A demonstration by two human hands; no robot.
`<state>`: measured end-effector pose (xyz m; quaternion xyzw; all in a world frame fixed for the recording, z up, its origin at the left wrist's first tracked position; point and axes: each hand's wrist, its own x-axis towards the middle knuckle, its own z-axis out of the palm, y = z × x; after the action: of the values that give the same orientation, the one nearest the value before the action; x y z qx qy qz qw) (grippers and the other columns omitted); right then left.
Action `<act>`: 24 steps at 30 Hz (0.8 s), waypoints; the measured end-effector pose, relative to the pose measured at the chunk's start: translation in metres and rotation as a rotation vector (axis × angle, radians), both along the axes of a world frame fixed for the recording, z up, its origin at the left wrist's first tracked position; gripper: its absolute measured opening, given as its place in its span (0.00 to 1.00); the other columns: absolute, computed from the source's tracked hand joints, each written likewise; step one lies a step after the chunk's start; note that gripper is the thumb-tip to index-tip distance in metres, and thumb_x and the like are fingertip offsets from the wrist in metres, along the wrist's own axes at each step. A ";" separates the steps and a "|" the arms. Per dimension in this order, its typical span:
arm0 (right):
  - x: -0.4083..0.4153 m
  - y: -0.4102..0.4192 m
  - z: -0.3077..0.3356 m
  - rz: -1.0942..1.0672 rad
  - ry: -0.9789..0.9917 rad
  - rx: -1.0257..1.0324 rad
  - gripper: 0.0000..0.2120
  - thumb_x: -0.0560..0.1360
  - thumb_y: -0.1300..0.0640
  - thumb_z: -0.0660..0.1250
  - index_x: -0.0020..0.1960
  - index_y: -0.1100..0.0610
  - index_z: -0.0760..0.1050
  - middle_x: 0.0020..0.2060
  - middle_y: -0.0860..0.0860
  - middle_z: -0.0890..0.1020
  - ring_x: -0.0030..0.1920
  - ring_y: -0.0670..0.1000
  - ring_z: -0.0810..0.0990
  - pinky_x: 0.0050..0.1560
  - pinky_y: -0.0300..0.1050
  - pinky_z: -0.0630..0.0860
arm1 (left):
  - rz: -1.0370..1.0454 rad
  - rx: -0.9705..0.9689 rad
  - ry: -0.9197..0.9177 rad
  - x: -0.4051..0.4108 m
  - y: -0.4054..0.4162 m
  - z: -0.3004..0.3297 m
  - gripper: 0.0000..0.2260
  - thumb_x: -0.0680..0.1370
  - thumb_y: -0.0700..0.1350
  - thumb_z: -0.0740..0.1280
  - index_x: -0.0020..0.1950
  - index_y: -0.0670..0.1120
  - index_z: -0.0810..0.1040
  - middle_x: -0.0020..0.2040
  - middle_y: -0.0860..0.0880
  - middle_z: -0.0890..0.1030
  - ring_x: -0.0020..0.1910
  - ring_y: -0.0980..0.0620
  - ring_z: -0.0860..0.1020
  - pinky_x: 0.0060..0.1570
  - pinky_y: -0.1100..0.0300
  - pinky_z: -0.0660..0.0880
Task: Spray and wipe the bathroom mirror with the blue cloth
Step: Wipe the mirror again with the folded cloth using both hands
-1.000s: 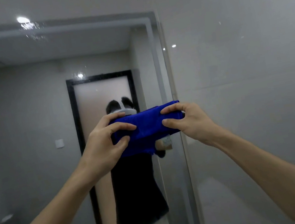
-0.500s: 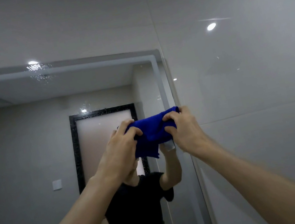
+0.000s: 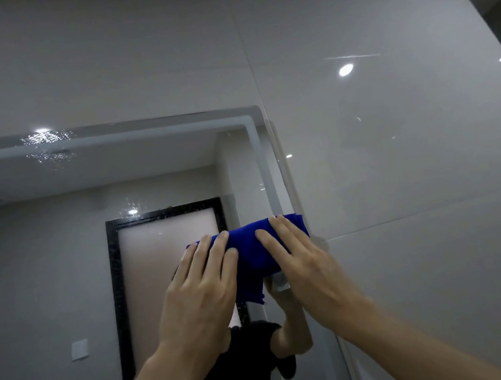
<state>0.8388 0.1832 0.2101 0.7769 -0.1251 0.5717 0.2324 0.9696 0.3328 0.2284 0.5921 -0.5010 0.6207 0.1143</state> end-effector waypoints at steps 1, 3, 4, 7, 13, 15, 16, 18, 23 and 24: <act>0.003 -0.004 -0.005 -0.023 0.017 -0.013 0.37 0.71 0.62 0.75 0.76 0.61 0.64 0.73 0.64 0.70 0.73 0.65 0.69 0.67 0.60 0.74 | -0.037 0.015 0.026 0.008 -0.004 -0.002 0.42 0.56 0.39 0.84 0.68 0.39 0.71 0.68 0.36 0.75 0.66 0.34 0.74 0.64 0.39 0.71; 0.009 -0.012 -0.015 -0.075 0.049 -0.027 0.34 0.79 0.56 0.65 0.80 0.59 0.56 0.77 0.63 0.63 0.77 0.63 0.62 0.70 0.61 0.71 | -0.047 0.037 0.030 0.021 -0.012 -0.008 0.47 0.61 0.41 0.82 0.75 0.41 0.62 0.73 0.36 0.69 0.71 0.34 0.67 0.66 0.37 0.68; 0.011 -0.015 -0.018 -0.091 0.050 -0.033 0.33 0.79 0.54 0.64 0.80 0.59 0.54 0.77 0.63 0.61 0.77 0.63 0.61 0.70 0.61 0.71 | -0.049 0.029 0.017 0.025 -0.016 -0.011 0.46 0.65 0.42 0.80 0.77 0.41 0.59 0.75 0.36 0.65 0.74 0.34 0.63 0.69 0.36 0.64; 0.011 -0.021 -0.017 -0.074 0.041 -0.040 0.42 0.73 0.58 0.73 0.80 0.60 0.55 0.77 0.63 0.63 0.76 0.63 0.62 0.69 0.60 0.71 | -0.083 -0.018 -0.018 0.032 -0.026 -0.017 0.39 0.75 0.46 0.68 0.80 0.41 0.52 0.79 0.37 0.55 0.78 0.36 0.54 0.72 0.39 0.55; 0.013 -0.030 -0.012 -0.043 -0.007 -0.102 0.44 0.68 0.56 0.73 0.79 0.60 0.57 0.76 0.63 0.65 0.75 0.62 0.65 0.70 0.57 0.67 | -0.083 -0.068 -0.074 0.036 -0.032 -0.012 0.35 0.75 0.49 0.61 0.80 0.42 0.53 0.78 0.38 0.56 0.77 0.37 0.54 0.73 0.42 0.53; 0.012 -0.035 -0.001 -0.024 0.015 -0.120 0.45 0.68 0.57 0.73 0.79 0.60 0.56 0.76 0.64 0.63 0.76 0.63 0.63 0.71 0.58 0.64 | -0.072 -0.083 -0.074 0.034 -0.034 -0.004 0.33 0.79 0.51 0.60 0.80 0.42 0.51 0.79 0.38 0.55 0.78 0.37 0.54 0.73 0.42 0.54; 0.011 -0.038 0.008 -0.005 0.016 -0.137 0.43 0.70 0.58 0.70 0.80 0.61 0.55 0.77 0.64 0.62 0.76 0.64 0.62 0.72 0.59 0.64 | -0.055 -0.080 -0.049 0.032 -0.035 0.002 0.36 0.77 0.50 0.65 0.80 0.42 0.52 0.79 0.38 0.55 0.78 0.37 0.54 0.72 0.41 0.55; 0.008 -0.040 0.030 0.007 0.012 -0.144 0.37 0.73 0.59 0.61 0.80 0.61 0.54 0.77 0.65 0.62 0.76 0.65 0.62 0.72 0.61 0.64 | -0.004 -0.064 -0.008 0.024 -0.036 0.021 0.44 0.70 0.46 0.75 0.79 0.41 0.54 0.79 0.38 0.57 0.78 0.37 0.55 0.72 0.40 0.57; 0.000 -0.041 0.091 -0.031 0.065 -0.094 0.36 0.81 0.61 0.58 0.81 0.56 0.39 0.80 0.60 0.43 0.81 0.59 0.43 0.79 0.53 0.44 | 0.038 -0.119 -0.024 0.014 -0.043 0.080 0.41 0.72 0.40 0.72 0.79 0.42 0.52 0.78 0.38 0.59 0.77 0.37 0.56 0.73 0.42 0.56; -0.001 -0.042 0.104 -0.044 0.080 -0.088 0.37 0.82 0.60 0.57 0.80 0.54 0.35 0.80 0.58 0.40 0.80 0.58 0.39 0.80 0.52 0.42 | 0.044 -0.128 -0.030 0.013 -0.044 0.091 0.40 0.74 0.40 0.70 0.79 0.43 0.50 0.79 0.39 0.58 0.78 0.37 0.54 0.73 0.43 0.53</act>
<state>0.8373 0.1407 0.3142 0.7853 -0.1072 0.5398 0.2835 0.9830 0.2891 0.3196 0.5849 -0.4489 0.6628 0.1307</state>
